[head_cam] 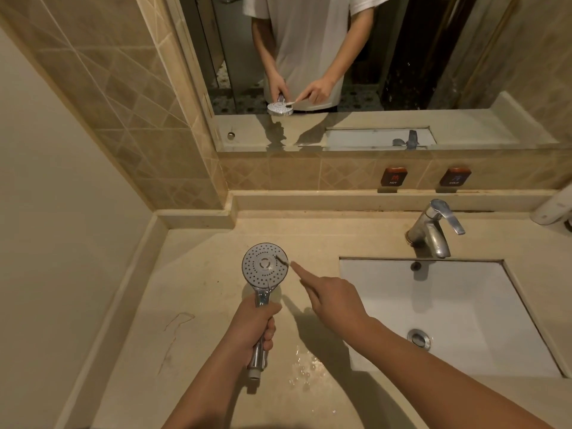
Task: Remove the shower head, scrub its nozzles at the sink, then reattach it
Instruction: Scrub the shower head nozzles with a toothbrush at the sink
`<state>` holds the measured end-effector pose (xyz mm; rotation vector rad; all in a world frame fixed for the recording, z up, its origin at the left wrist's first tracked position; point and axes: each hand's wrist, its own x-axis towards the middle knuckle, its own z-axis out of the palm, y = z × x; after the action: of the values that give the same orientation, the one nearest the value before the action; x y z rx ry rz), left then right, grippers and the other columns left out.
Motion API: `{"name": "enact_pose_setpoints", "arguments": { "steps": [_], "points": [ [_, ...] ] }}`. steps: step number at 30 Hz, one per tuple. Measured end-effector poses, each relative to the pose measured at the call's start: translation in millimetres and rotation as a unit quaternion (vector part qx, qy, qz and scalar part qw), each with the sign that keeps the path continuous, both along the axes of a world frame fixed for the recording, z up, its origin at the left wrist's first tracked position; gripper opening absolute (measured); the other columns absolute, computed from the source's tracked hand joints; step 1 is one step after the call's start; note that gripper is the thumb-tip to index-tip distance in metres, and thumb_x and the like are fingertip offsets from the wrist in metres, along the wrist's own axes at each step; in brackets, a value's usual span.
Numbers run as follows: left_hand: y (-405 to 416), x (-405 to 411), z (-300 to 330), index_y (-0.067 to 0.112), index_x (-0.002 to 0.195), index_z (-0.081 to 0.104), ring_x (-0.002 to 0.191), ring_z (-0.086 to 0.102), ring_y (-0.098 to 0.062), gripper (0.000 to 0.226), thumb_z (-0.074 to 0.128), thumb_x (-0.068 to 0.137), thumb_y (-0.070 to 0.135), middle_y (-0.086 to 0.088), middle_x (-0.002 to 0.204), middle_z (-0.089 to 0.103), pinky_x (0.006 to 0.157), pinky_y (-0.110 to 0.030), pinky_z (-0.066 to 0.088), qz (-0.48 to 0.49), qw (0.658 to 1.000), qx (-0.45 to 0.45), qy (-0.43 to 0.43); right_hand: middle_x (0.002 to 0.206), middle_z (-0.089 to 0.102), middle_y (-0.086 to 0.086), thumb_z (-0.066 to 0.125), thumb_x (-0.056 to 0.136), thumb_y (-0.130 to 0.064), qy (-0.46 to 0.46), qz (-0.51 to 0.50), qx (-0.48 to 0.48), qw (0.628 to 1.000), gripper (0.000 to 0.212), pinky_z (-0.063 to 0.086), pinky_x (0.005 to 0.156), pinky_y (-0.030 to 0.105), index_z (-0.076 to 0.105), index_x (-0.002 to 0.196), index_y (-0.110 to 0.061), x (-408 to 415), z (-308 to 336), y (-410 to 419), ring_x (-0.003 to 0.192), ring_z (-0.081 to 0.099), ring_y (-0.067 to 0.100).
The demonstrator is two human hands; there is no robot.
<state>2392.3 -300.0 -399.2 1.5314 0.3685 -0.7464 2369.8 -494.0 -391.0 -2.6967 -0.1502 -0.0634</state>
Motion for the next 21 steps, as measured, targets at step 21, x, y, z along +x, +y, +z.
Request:
{"name": "enact_pose_setpoints", "arguments": {
  "steps": [21],
  "points": [
    [-6,13,11,0.012,0.094,0.044,0.036,0.036,-0.013,0.023,0.064,0.097,0.001,-0.004,0.055,0.044,0.035,-0.021,0.032,0.054,0.996,-0.064,0.028,0.071,0.058,0.004,0.037,0.102,-0.028,-0.008,0.049,-0.023,0.999,0.061,0.04,0.051,0.034,0.008,0.152,-0.047,-1,1,12,0.056,0.054,0.025]
  ]
}}
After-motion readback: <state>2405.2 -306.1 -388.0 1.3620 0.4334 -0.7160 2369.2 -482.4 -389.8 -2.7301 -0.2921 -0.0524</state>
